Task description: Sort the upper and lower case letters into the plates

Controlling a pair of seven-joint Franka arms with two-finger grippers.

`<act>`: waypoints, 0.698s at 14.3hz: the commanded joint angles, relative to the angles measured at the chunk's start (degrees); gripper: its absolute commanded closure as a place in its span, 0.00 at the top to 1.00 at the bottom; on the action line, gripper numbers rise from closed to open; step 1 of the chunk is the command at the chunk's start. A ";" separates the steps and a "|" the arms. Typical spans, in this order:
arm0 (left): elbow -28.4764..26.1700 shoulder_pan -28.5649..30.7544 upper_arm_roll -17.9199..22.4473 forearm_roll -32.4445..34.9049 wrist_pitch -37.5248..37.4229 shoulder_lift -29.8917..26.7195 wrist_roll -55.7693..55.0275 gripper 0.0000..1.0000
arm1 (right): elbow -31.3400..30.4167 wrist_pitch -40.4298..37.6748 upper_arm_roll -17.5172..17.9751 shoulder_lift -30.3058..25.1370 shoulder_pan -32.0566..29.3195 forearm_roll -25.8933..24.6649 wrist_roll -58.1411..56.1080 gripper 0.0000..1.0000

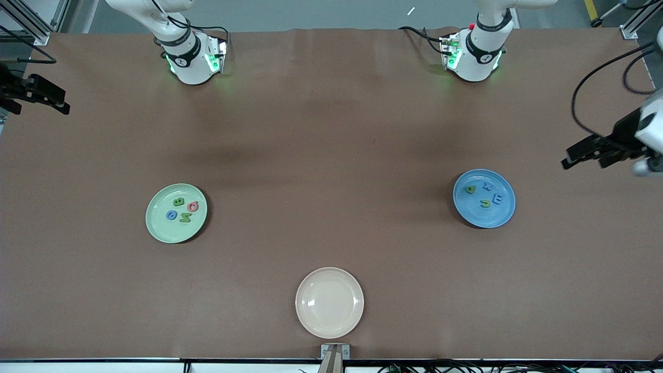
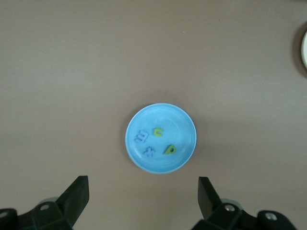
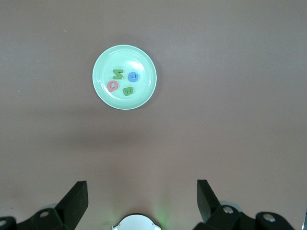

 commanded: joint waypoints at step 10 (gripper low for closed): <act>9.55 11.24 -14.97 3.52 -10.07 -1.08 -3.44 1.00 | -2.33 4.67 0.67 -1.12 -1.90 3.28 -0.59 1.00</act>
